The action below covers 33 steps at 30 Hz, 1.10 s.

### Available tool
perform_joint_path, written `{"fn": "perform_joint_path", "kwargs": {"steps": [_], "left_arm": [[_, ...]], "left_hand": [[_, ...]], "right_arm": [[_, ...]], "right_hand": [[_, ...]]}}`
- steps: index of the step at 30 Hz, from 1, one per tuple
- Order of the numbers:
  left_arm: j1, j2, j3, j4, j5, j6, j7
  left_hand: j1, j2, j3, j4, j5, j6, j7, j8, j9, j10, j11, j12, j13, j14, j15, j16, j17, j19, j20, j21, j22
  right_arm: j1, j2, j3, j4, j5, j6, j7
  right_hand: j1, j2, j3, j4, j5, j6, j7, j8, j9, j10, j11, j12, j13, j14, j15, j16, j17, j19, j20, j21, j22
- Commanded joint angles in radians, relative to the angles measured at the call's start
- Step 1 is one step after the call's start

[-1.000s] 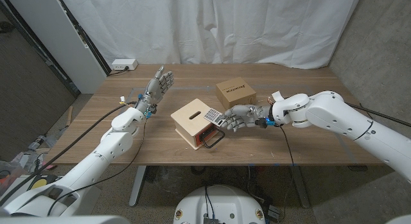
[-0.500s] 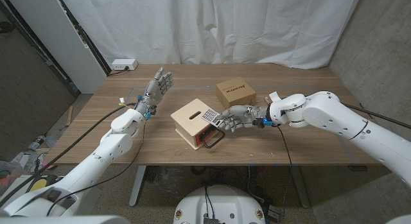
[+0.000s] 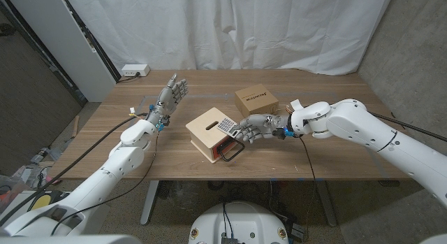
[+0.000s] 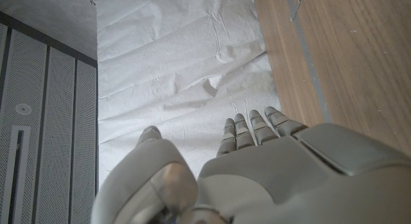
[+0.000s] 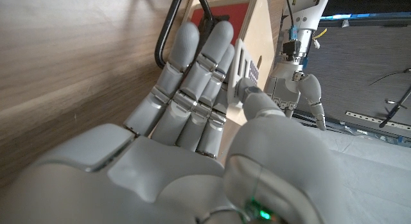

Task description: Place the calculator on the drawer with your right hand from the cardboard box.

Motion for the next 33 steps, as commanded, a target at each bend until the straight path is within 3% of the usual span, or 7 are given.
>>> {"fn": "perform_joint_path", "kwargs": {"steps": [1,15,33], "left_arm": [[0.005,-0.003,-0.005,0.011,-0.006,-0.009,-0.007],[-0.008,-0.009,-0.006,0.038,-0.013,-0.015,-0.028],[-0.045,-0.033,0.008,0.090,-0.011,-0.026,-0.062]], "left_hand": [[0.006,0.009,-0.001,-0.005,-0.002,0.008,0.004,-0.003,0.006,0.008,0.000,-0.002,0.002,0.010,0.002,-0.002,0.005,0.005,-0.008,-0.001,0.002],[0.008,0.011,-0.003,-0.006,-0.005,0.009,0.002,-0.003,0.006,0.009,-0.003,-0.002,0.002,0.011,0.001,-0.002,0.005,0.004,-0.006,-0.002,0.002],[0.010,0.013,-0.005,-0.006,-0.009,0.011,0.003,-0.002,0.006,0.011,-0.004,-0.001,0.002,0.012,0.001,-0.002,0.005,0.003,-0.005,-0.002,0.002]], "right_arm": [[0.012,0.016,-0.008,0.002,-0.004,0.003,0.000],[0.026,0.026,-0.020,0.007,-0.006,-0.026,-0.013],[0.032,0.012,-0.016,-0.014,-0.008,-0.043,-0.018]], "right_hand": [[-0.033,0.000,0.017,0.033,0.007,-0.029,0.005,-0.012,-0.002,-0.013,0.006,-0.005,0.005,0.003,0.002,0.014,0.004,-0.003,-0.033,0.010,0.008],[-0.077,-0.010,0.014,0.047,0.006,-0.072,0.014,-0.026,-0.009,-0.027,0.014,-0.008,0.010,0.000,0.004,0.033,0.011,-0.002,-0.035,0.014,0.015],[-0.136,-0.036,0.002,0.064,-0.005,-0.079,0.034,-0.023,-0.017,-0.028,0.033,-0.006,0.015,-0.004,0.005,0.045,0.011,-0.001,-0.034,0.013,0.017]]}}
